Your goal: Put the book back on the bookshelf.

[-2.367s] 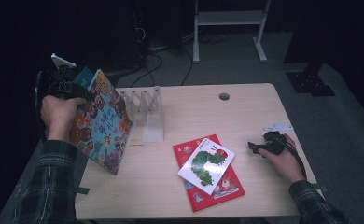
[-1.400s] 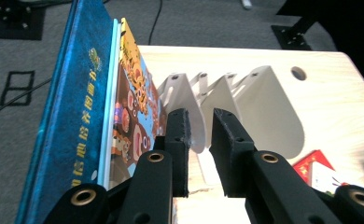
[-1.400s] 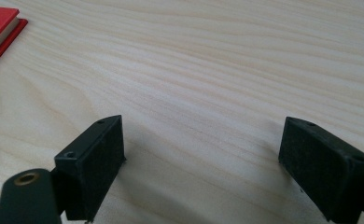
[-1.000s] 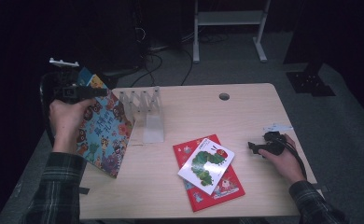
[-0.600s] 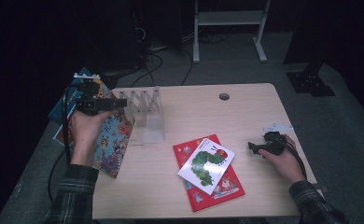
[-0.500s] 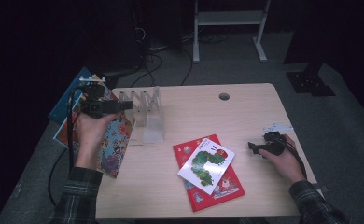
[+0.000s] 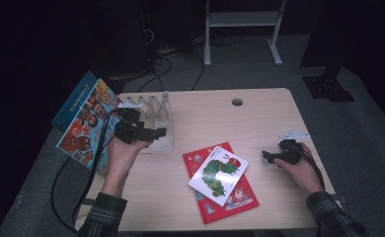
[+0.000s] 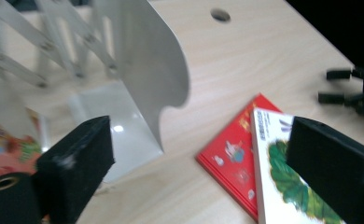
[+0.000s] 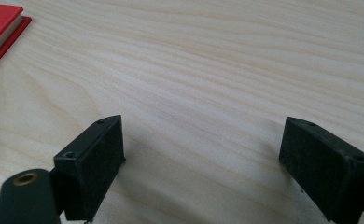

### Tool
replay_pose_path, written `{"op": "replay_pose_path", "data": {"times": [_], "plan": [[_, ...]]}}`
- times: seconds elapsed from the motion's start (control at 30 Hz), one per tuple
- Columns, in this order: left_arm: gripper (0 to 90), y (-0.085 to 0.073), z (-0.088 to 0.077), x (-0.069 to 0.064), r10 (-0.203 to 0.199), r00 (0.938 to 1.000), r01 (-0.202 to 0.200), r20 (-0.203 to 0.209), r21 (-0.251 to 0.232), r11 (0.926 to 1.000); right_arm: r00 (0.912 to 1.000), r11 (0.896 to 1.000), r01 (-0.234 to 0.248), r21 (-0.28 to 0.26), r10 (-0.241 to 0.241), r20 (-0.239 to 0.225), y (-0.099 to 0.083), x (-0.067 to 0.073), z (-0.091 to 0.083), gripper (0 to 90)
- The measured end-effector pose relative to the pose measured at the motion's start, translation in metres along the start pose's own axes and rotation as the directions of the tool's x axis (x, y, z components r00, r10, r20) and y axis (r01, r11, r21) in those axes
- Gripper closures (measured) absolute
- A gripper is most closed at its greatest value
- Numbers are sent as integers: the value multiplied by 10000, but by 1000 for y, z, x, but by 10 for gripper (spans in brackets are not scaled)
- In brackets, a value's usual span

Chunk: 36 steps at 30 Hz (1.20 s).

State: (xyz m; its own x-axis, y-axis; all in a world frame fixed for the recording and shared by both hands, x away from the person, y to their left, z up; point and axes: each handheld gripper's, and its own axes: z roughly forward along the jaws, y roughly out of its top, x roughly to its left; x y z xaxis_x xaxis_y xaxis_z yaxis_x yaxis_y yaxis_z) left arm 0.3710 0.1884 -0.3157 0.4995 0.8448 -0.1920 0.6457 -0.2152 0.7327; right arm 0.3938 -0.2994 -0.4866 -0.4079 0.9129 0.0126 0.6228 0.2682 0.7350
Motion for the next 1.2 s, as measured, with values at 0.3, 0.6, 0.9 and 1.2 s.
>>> {"op": "replay_pose_path", "data": {"times": [0.3,0.6,0.9,1.2], "plan": [[18,-26,29,-25,157,9954,-161,941,36,9999,10000,10000,42,5,-42,-53,0,0,0,125],[9,-56,62,-43,679,9882,-760,1372,543,9956,9998,9999,141,4,-141,-168,-1,0,-2,136],[21,-84,76,-46,1621,9746,-1742,1544,680,9824,9989,9993,279,263,-268,-388,-1,5,-12,359],[102,-103,91,-44,1784,9638,-2078,1982,1390,9682,9840,9985,504,221,-459,-1723,-1,24,-25,388]]}}
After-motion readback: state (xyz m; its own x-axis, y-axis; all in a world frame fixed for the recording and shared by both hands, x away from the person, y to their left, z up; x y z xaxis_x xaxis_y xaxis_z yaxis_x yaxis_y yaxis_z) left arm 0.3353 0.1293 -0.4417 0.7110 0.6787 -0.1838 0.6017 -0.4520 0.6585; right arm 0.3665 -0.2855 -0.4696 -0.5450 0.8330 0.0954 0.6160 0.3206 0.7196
